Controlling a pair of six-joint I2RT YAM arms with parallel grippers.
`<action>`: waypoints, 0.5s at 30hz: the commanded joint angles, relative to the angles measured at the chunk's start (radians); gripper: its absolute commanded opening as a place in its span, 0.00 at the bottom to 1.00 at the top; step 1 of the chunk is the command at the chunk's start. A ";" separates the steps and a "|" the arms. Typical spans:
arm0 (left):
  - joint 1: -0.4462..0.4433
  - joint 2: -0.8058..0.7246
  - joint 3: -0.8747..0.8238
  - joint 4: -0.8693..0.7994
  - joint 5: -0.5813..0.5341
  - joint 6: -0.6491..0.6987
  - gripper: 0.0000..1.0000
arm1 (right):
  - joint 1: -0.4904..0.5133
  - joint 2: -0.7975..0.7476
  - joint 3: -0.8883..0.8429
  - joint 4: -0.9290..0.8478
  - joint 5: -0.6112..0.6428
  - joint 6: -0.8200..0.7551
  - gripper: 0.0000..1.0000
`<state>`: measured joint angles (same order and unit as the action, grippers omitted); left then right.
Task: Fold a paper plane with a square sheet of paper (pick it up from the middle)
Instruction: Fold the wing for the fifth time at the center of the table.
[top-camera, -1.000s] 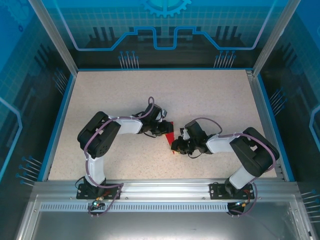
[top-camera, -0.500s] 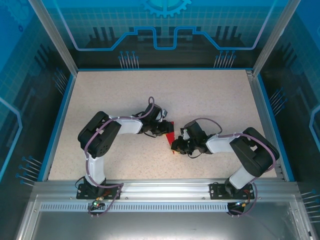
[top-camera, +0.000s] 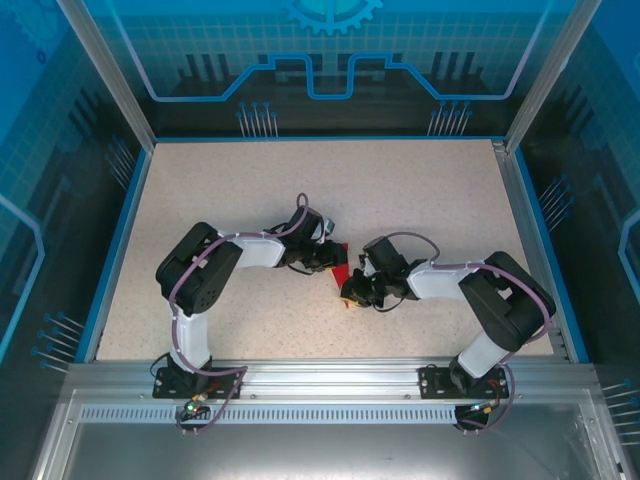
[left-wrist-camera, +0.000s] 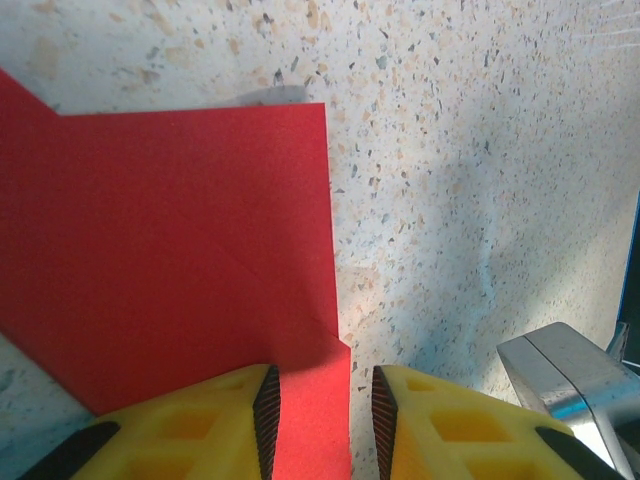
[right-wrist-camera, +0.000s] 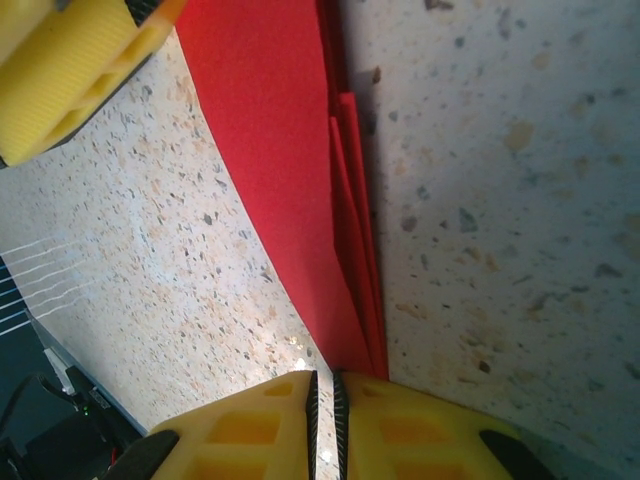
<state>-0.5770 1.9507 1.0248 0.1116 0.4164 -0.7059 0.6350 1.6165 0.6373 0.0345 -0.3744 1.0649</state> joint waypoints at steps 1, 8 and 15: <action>-0.010 0.077 -0.022 -0.021 -0.002 0.010 0.34 | 0.012 0.022 0.024 -0.085 0.005 0.000 0.16; -0.010 0.078 -0.006 -0.049 -0.001 0.023 0.33 | 0.011 0.034 0.053 -0.107 0.005 -0.006 0.16; -0.010 0.078 -0.011 -0.045 0.005 0.025 0.33 | 0.006 0.036 0.064 -0.122 0.007 -0.011 0.16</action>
<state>-0.5770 1.9518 1.0260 0.1104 0.4183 -0.7052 0.6350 1.6325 0.6819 -0.0380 -0.3744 1.0641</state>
